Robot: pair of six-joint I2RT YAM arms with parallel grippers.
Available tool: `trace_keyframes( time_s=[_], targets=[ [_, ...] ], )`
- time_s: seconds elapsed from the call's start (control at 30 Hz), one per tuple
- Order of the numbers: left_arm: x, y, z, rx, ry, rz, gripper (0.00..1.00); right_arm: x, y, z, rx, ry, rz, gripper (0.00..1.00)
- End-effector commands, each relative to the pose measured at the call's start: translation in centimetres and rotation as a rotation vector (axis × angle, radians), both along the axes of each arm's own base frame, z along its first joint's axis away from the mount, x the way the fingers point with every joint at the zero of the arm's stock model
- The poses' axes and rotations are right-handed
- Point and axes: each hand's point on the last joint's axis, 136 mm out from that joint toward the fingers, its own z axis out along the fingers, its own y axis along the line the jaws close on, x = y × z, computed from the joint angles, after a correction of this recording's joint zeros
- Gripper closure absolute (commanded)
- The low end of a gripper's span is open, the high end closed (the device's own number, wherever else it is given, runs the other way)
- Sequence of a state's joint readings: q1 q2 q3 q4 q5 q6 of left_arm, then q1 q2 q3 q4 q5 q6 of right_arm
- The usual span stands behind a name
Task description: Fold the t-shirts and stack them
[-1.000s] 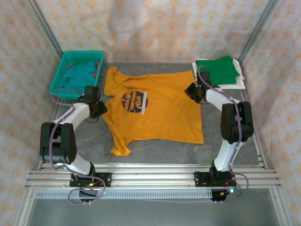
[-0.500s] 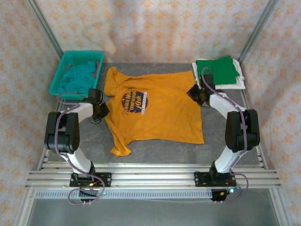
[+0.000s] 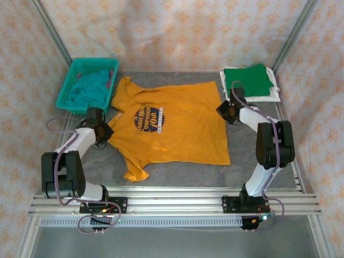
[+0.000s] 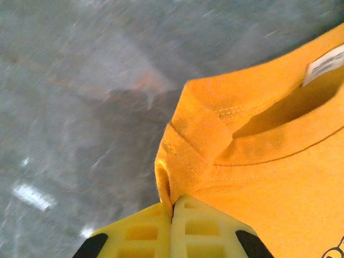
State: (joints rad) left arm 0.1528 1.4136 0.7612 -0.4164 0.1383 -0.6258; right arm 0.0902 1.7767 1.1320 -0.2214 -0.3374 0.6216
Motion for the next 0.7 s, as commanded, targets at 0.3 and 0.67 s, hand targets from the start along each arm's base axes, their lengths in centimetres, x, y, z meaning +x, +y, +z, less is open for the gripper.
trace_keyframes(
  time_s=[0.3,0.67],
  targets=[
    [-3.4,1.2,2.4,0.146,-0.017,0.090,0.78,1.7,0.9,1.7,-0.082,-0.043,0.096,1.00],
    [11.9,-8.1,9.7,0.343,-0.070,-0.343,0.77,7.5,4.7,2.4,-0.333,0.008,0.217,1.00]
  ],
)
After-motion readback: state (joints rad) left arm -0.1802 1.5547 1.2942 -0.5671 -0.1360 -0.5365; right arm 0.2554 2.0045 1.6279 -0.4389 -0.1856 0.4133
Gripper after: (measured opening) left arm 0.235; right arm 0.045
